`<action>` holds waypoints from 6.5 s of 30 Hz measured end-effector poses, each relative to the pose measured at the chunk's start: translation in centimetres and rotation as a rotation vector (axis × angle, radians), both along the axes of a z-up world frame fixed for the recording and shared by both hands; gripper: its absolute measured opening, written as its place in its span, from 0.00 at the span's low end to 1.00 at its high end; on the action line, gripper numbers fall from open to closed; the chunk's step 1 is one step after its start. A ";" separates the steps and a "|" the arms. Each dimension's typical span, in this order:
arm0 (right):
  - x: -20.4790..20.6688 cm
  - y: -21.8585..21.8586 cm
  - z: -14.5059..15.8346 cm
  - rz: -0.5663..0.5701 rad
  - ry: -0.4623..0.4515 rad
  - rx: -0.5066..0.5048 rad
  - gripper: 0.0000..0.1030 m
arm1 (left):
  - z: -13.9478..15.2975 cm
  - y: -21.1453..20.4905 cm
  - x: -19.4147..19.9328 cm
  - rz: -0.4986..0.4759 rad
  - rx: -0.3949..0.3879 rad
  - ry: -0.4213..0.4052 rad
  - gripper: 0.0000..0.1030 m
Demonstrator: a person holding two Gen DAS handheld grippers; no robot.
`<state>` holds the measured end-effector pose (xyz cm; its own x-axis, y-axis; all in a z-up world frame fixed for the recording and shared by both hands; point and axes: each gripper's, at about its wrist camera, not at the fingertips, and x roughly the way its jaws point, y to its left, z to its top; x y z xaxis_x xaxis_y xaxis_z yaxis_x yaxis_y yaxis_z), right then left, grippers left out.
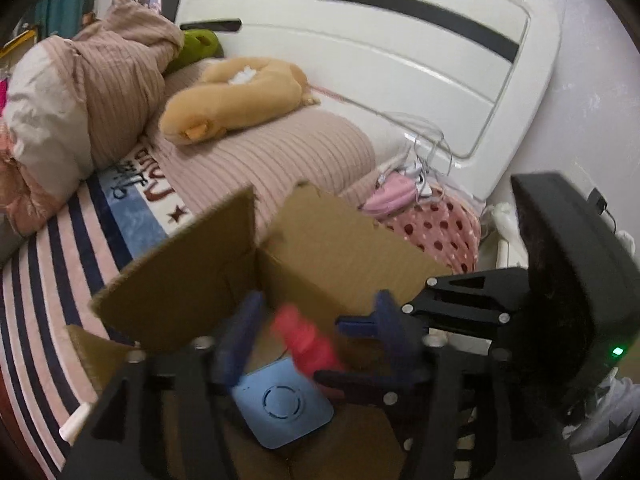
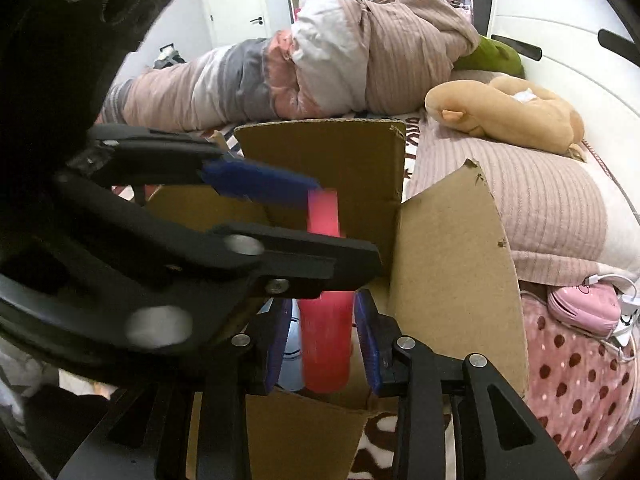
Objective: Organize rigid objects
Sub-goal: 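Carry the pink spray bottle into the box and release it, then move the right gripper back over the remaining items, then grasp the white egg-shaped holder with the right gripper while the left grasps the gold bar, then carry the holder and gold bar into the box and open both grippers, then grasp the white earbud case with the left gripper while the right grasps the small white bottle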
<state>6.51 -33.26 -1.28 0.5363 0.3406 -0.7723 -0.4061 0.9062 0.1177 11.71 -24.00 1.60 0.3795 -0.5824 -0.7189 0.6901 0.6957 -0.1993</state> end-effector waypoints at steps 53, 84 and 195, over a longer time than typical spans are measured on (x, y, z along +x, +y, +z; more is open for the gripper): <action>2.1 27.1 -11.8 0.295 0.180 -0.123 0.31 | -16.8 29.5 0.8 0.252 -0.131 0.139 0.55; 0.4 26.2 -11.6 0.336 0.174 -0.128 0.28 | -16.4 29.0 -3.2 0.235 -0.061 0.083 0.21; -1.7 21.8 -7.7 0.094 0.073 -0.012 0.42 | -14.0 27.9 -0.8 0.347 0.002 0.100 0.58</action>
<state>4.78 -11.43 -8.95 0.4442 0.3774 -0.8125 -0.4798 0.8661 0.1399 10.91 3.90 -12.44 0.4821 -0.4300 -0.7633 0.3903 0.8855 -0.2523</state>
